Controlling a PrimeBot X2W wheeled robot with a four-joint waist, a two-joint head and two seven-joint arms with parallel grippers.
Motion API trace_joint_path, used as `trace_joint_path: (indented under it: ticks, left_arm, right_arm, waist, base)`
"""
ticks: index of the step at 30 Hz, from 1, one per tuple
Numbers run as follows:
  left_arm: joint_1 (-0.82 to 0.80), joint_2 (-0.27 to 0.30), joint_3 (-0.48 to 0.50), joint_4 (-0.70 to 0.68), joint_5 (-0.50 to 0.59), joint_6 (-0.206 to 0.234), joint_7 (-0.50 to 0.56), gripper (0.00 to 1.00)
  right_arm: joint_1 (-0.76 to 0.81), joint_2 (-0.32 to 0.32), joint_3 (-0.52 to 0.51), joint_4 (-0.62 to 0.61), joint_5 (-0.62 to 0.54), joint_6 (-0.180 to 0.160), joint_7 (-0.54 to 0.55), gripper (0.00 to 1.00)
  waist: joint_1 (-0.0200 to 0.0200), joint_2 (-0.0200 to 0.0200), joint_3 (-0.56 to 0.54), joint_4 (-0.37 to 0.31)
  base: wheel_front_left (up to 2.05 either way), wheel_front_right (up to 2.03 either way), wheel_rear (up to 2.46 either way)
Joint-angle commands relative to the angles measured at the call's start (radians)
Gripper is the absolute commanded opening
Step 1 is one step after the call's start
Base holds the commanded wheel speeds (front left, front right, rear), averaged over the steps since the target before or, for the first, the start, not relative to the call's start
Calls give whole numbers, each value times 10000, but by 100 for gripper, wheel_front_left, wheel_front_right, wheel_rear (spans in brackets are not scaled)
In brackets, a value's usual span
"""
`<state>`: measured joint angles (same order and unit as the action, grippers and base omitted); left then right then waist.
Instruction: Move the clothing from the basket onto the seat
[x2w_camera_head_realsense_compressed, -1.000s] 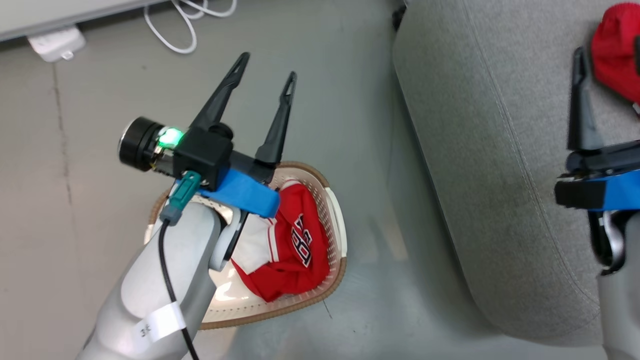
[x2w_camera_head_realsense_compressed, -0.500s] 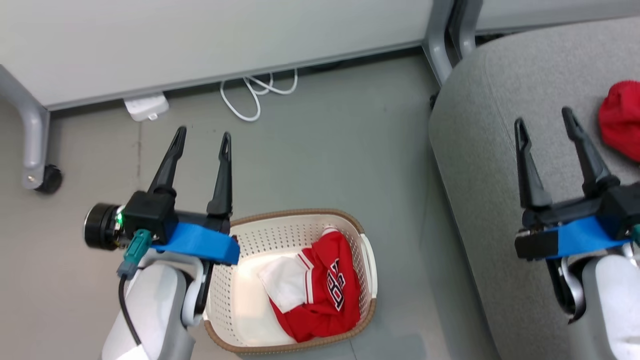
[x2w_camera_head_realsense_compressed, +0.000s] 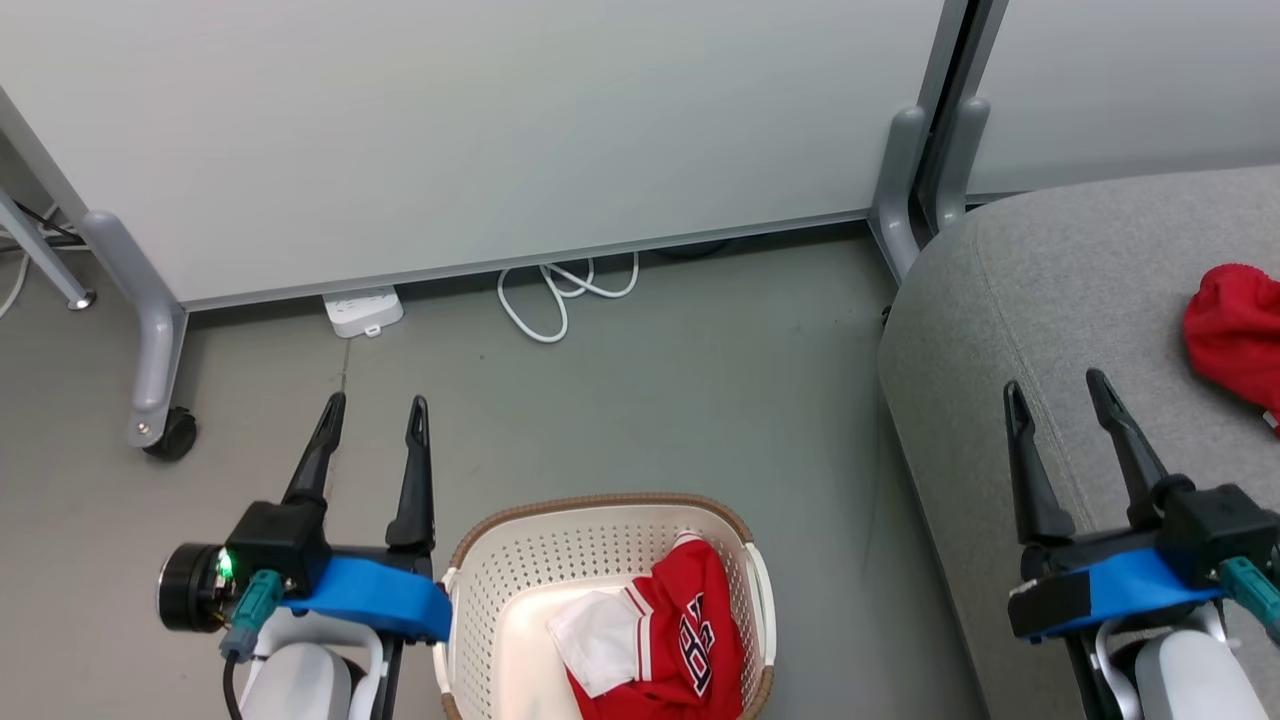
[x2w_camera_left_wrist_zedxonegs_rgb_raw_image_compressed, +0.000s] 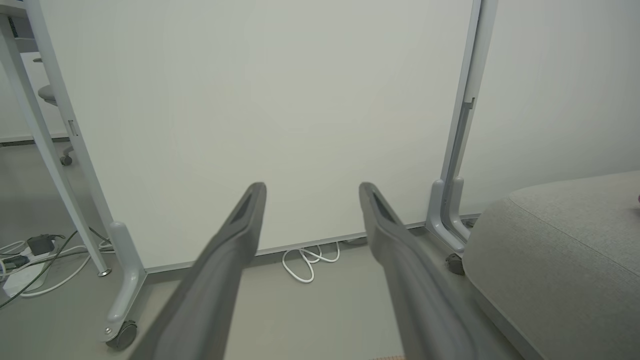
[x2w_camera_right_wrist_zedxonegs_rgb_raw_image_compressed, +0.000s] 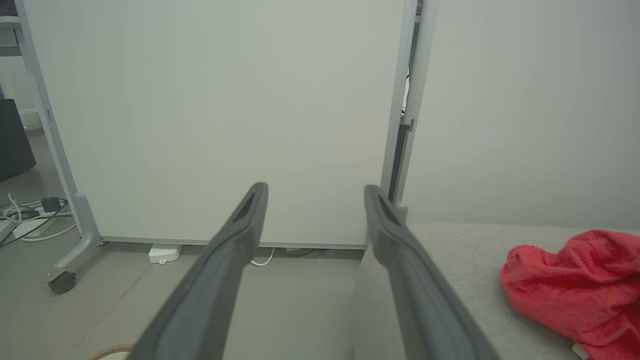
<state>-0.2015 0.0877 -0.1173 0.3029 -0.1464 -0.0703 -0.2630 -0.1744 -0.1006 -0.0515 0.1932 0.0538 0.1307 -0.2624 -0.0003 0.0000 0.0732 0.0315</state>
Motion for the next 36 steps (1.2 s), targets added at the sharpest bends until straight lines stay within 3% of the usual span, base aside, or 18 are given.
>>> trace_joint_path:
  ticks: [1,22,31,36]
  left_arm:
    - [186,-41,76,32,94,-45,-26,100]
    - [774,-287,440,275,467,-439,-26,100]
    - [90,-207,-167,625,554,-580,-25,100]
    - [-725,43,-1014,1104,450,-620,-26,100]
  right_arm:
    - [242,58,-38,37,89,1,-37,100]
    - [1096,376,-305,204,146,1,-37,100]
    - [628,275,-150,83,163,1,-37,100]
    - [76,157,119,-38,157,1,-37,100]
  waist:
    - [3,0,-115,22]
    - [3,0,-577,252]
    - [3,0,-124,-14]
    - [3,0,657,-411]
  base:
    - [0,0,0]
    - [0,0,0]
    - [0,0,0]
    - [0,0,0]
